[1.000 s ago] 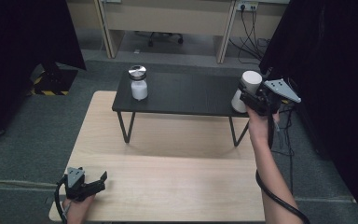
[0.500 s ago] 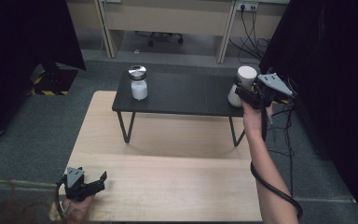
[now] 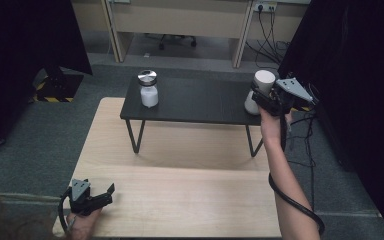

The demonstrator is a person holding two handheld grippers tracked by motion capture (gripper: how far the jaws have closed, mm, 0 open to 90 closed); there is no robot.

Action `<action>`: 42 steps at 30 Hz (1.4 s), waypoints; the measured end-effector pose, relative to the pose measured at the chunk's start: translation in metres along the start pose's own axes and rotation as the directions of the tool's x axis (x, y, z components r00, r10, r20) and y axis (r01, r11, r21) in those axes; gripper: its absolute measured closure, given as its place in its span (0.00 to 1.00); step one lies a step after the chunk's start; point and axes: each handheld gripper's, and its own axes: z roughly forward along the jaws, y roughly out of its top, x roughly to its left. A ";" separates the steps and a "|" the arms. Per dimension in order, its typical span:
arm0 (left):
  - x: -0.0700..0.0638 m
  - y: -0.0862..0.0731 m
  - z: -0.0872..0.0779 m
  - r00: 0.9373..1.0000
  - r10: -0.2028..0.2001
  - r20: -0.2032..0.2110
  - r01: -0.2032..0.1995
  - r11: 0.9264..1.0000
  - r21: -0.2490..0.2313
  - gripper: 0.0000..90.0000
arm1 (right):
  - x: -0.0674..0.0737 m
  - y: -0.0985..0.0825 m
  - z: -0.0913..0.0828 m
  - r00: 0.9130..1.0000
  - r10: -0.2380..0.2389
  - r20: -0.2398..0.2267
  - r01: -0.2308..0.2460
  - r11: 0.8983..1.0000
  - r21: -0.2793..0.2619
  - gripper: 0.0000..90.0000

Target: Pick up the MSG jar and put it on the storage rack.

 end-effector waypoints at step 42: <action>-0.004 0.002 0.001 1.000 0.016 -0.008 -0.016 1.000 0.016 0.00 | 0.011 -0.075 -0.079 0.997 -0.067 0.040 0.068 0.997 -0.036 0.00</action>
